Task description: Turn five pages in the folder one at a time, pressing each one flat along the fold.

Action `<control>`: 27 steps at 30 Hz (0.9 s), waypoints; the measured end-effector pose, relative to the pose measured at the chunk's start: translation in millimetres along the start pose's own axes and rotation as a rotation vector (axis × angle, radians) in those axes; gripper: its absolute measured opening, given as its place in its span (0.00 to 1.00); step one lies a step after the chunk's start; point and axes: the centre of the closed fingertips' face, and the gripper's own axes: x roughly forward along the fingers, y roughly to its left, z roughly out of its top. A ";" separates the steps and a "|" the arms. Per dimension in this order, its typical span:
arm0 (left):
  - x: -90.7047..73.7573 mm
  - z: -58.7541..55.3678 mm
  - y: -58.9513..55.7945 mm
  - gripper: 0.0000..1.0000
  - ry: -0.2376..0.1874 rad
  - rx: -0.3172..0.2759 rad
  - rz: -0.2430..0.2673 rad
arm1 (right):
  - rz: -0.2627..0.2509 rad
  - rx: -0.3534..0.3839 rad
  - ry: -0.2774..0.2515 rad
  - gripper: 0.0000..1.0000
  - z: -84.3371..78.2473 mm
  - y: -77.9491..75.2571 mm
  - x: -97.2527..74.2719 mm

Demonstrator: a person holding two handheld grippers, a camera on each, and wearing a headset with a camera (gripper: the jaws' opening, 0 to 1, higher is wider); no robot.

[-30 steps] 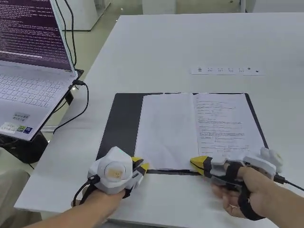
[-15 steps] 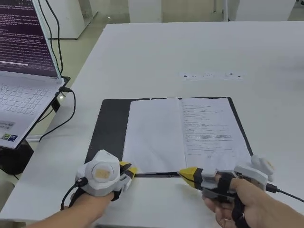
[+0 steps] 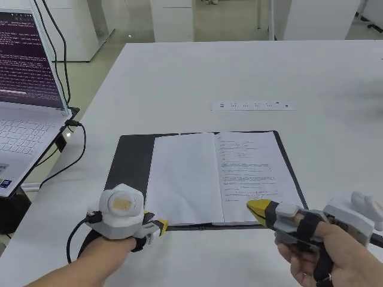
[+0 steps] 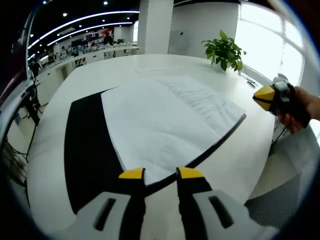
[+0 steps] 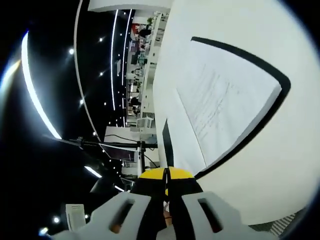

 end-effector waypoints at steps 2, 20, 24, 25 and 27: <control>-8.4 11.3 -4.1 0.28 -0.030 -0.021 -0.004 | -0.014 -0.039 -0.031 0.00 9.6 4.8 -9.3; -81.3 38.9 -6.1 0.43 -0.207 -0.083 0.034 | -0.212 -0.684 -0.160 0.39 58.1 29.3 -80.7; -87.6 36.3 -9.3 0.50 -0.217 -0.094 0.043 | -0.284 -0.792 -0.166 0.62 60.1 14.0 -84.6; -88.5 35.9 -9.9 0.53 -0.218 -0.092 0.047 | -0.295 -0.813 -0.155 0.66 57.9 10.7 -84.8; -90.2 34.2 -11.1 0.61 -0.214 -0.089 0.054 | -0.337 -0.865 -0.134 0.73 54.9 0.3 -86.8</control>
